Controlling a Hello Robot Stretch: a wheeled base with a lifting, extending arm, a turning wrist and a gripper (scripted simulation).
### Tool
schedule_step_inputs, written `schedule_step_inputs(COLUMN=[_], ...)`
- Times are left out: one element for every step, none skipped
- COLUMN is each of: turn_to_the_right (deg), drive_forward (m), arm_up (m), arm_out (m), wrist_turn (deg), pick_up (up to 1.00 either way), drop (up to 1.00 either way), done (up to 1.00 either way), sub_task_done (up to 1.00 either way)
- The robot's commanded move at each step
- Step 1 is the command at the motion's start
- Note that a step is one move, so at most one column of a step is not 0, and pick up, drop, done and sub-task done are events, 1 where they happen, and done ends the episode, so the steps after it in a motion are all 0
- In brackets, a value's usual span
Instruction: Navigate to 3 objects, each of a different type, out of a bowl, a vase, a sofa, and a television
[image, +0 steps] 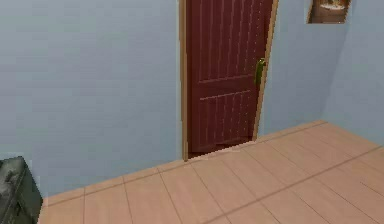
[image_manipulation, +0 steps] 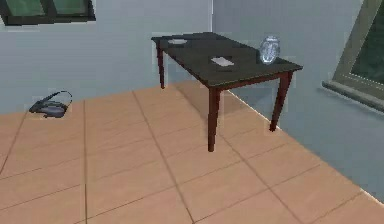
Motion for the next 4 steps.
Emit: schedule_step_inputs(turn_to_the_right=[0.0,-45.0,-45.0,-18.0], drive_forward=[0.45,0.0,0.0,0.0], arm_up=[0.0,0.0,0.0,0.0], arm_out=[0.0,0.0,0.0,0.0], wrist_turn=[0.0,0.0,0.0,0.0], pick_up=[0.0,0.0,0.0,0.0], drop=[0.0,0.0,0.0,0.0], done=[0.0,0.0,0.0,0.0], sub_task_done=[0.0,0.0,0.0,0.0])
